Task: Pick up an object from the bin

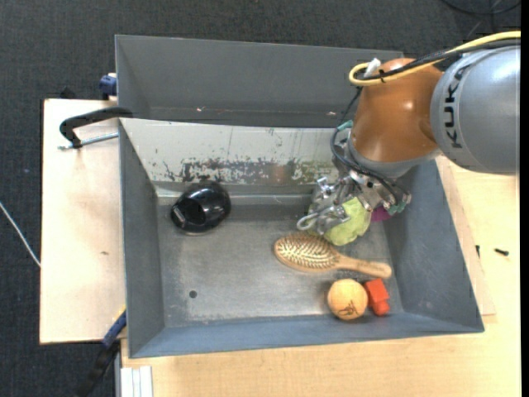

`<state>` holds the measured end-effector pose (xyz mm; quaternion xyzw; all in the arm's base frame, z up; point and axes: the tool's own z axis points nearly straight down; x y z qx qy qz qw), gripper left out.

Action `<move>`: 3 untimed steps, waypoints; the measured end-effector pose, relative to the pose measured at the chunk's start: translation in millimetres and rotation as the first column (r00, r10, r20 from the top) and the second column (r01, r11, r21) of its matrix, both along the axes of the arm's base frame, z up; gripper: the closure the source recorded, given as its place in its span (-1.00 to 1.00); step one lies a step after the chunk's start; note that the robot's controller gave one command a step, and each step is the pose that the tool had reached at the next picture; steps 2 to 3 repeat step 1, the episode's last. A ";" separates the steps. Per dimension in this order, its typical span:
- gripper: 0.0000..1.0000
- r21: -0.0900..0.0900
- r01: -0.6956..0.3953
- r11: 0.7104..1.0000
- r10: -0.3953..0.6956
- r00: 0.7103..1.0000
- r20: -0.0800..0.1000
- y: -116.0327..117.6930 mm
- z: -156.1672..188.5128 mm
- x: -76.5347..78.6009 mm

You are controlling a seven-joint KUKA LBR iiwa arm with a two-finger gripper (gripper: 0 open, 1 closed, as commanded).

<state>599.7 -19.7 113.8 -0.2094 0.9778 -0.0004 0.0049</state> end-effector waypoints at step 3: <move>1.00 0.000 0.000 1.000 0.000 1.000 -0.002 0.4 9.7 -0.3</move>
Offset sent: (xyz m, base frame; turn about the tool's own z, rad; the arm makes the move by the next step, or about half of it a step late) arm 0.0002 0.0001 0.0095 0.0000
